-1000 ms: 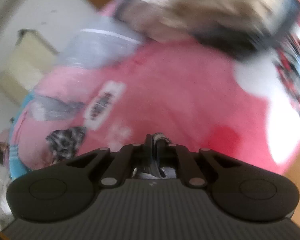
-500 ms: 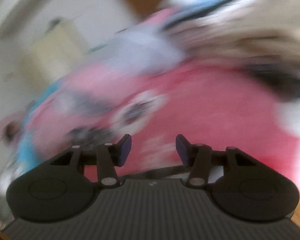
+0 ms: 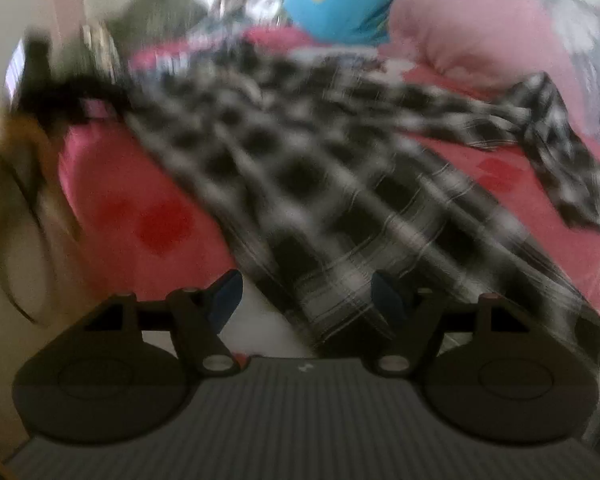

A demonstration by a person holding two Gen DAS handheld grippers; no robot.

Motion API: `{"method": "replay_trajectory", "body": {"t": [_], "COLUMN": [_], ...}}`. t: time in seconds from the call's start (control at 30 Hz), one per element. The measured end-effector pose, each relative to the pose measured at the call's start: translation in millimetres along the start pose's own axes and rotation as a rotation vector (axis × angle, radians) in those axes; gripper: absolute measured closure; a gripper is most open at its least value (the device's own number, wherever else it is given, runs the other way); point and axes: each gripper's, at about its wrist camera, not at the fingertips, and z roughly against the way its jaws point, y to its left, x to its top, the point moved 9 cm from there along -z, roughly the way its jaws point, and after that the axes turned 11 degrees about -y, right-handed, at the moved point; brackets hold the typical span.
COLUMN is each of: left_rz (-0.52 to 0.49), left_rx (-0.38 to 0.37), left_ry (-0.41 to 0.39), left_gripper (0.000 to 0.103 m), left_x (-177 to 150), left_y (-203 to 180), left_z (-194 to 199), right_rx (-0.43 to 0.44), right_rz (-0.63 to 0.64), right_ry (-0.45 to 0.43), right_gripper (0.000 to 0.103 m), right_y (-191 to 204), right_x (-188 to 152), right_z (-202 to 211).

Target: Fold clothes

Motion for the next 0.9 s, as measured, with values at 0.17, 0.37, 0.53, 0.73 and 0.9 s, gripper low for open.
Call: {"method": "replay_trajectory", "body": {"t": [0.17,0.37,0.53,0.73,0.9], "left_rz": [0.039,0.106,0.116,0.129,0.145], "left_rx": [-0.039,-0.08,-0.054,-0.025,-0.087], "left_ry": [-0.021,-0.037,0.015,0.084,-0.011], "left_gripper": [0.102,0.102,0.102,0.102,0.074], "left_x": [7.7,23.1,11.4,-6.0,18.6], "left_y": [1.4,9.4,26.2,46.4,47.6], "left_z": [10.2,32.6,37.8,40.8,50.4], "right_rx": [-0.035,-0.046,0.024,0.043,0.046], "right_rz": [0.005,-0.027,-0.057,-0.059,-0.079], "right_ry": [-0.036,-0.066,-0.098,-0.04,0.005], "right_gripper": [0.066,0.1,0.1,0.1,0.1], "right_y": [-9.3,-18.7,-1.0,2.7,0.6], "right_x": [1.0,1.8,10.9,-3.9,-19.3], "right_z": [-3.9,19.5,50.6,48.1,32.2]}}
